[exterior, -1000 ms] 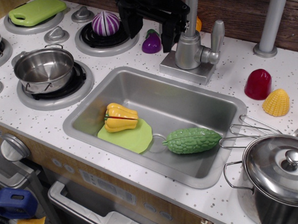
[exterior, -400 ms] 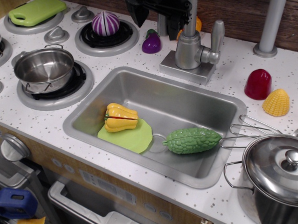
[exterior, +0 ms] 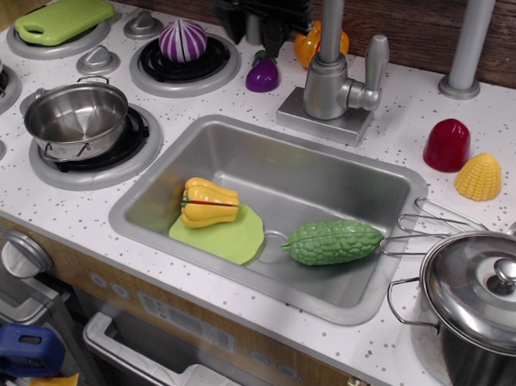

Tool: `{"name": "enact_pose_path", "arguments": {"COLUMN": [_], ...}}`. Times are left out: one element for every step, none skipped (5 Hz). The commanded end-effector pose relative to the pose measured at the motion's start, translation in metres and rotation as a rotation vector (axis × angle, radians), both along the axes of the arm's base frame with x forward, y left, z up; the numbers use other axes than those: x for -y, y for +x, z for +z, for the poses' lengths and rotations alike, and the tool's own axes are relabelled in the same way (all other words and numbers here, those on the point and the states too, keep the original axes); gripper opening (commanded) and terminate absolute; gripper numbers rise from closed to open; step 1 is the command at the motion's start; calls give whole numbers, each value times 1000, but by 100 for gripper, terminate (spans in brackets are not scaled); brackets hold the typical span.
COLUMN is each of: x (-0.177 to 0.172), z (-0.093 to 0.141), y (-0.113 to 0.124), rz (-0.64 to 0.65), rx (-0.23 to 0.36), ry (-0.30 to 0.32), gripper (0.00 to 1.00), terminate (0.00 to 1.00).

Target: Turn faucet front to left

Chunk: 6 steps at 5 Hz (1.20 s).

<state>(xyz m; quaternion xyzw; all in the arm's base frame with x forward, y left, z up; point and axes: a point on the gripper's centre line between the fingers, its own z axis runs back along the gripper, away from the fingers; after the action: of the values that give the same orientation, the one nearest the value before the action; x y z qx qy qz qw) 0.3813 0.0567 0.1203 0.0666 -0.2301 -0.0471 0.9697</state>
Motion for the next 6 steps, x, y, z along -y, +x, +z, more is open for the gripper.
{"name": "enact_pose_path", "arguments": {"x": [-31, -43, -50, -58, -65, -68], "z": [18, 14, 11, 7, 4, 4], "y": [17, 27, 34, 47, 56, 64], "rz": [-83, -118, -143, -134, -159, -160], "rx": [50, 76, 96, 127, 155, 163], "ry": [34, 42, 57, 102, 117, 135], "gripper": [0, 0, 0, 0, 0, 0], "terminate": [0, 0, 0, 0, 0, 0]}}
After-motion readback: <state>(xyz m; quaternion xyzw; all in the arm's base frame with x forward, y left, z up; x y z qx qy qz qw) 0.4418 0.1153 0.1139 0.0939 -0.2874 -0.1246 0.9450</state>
